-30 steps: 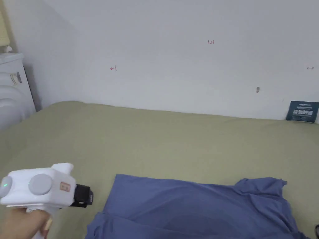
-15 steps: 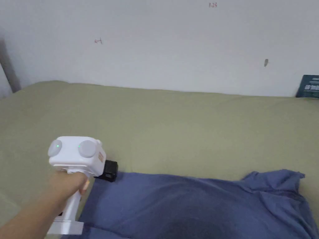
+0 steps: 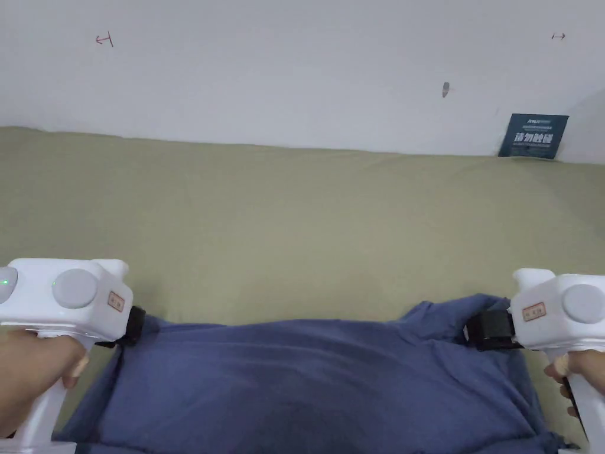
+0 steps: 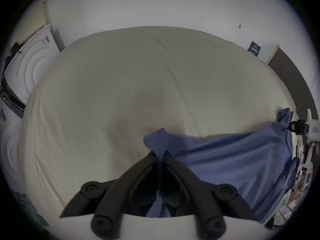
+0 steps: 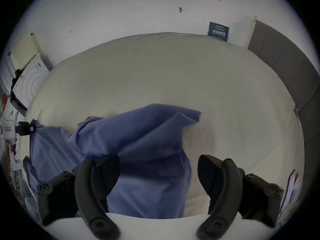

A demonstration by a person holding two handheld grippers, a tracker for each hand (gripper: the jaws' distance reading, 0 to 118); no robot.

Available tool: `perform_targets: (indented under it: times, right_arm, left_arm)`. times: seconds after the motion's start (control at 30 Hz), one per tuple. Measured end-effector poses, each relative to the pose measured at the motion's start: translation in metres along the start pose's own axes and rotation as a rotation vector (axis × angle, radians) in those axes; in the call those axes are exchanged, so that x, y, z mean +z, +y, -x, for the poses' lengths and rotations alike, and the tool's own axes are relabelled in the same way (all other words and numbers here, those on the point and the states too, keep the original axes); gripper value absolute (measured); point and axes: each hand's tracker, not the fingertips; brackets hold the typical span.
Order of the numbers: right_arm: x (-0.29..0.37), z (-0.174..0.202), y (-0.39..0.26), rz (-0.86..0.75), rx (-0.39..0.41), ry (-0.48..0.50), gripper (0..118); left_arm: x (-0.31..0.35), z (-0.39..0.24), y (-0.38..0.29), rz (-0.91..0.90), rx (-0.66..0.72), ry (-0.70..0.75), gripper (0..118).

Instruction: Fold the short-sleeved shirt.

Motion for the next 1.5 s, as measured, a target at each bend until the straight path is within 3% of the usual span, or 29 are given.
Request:
perform_targets:
  times: [0.07,0.1,0.17,0.2,0.27,0.37,0.43,0.63,0.87,1.03,1.17,1.33,1.5]
  right_arm:
    - [-0.012,0.008,0.001,-0.002,0.036,-0.029,93]
    - [-0.011,0.014,0.004,-0.004,0.048,-0.057,79]
    - [-0.005,0.018,0.002,-0.007,0.029,-0.057,13]
    - [0.0,0.018,0.0,-0.047,-0.008,-0.049,5]
    - [0.011,0.01,0.003,-0.132,-0.028,0.0,4]
    - [0.046,0.014,0.002,-0.179,0.019,-0.018,4]
    - [0.071,0.013,0.001,-0.2,0.021,0.025,4]
    - [0.141,0.014,-0.025,-0.219,0.064,0.047,4]
    - [0.202,0.007,-0.095,-0.176,0.025,0.067,4]
    - [0.204,-0.004,-0.154,-0.072,0.015,0.086,4]
    - [0.191,-0.009,-0.199,-0.02,-0.007,0.092,4]
    - [0.164,-0.031,-0.233,0.074,-0.084,0.065,4]
    - [0.158,-0.032,-0.243,0.065,-0.082,0.046,4]
  left_arm:
    - [-0.002,0.003,-0.002,-0.009,0.016,-0.016,4]
    - [-0.004,0.005,-0.003,-0.014,0.024,-0.023,4]
    - [-0.005,0.011,-0.005,-0.03,0.048,-0.042,4]
    - [-0.004,0.013,-0.006,-0.041,0.057,-0.053,4]
    - [0.005,0.015,-0.009,-0.075,0.073,-0.071,4]
    - [0.027,0.016,-0.011,-0.14,0.043,-0.095,4]
    - [0.048,0.016,-0.012,-0.173,0.022,-0.109,4]
    - [0.116,0.022,-0.031,-0.213,0.019,-0.128,4]
    - [0.167,0.038,-0.105,-0.205,0.048,-0.166,4]
    - [0.168,0.041,-0.181,-0.17,0.046,-0.168,4]
    - [0.149,0.051,-0.228,-0.068,0.145,-0.185,4]
    - [0.122,0.063,-0.256,-0.013,0.193,-0.187,4]
    - [0.115,0.065,-0.264,-0.036,0.194,-0.199,7]
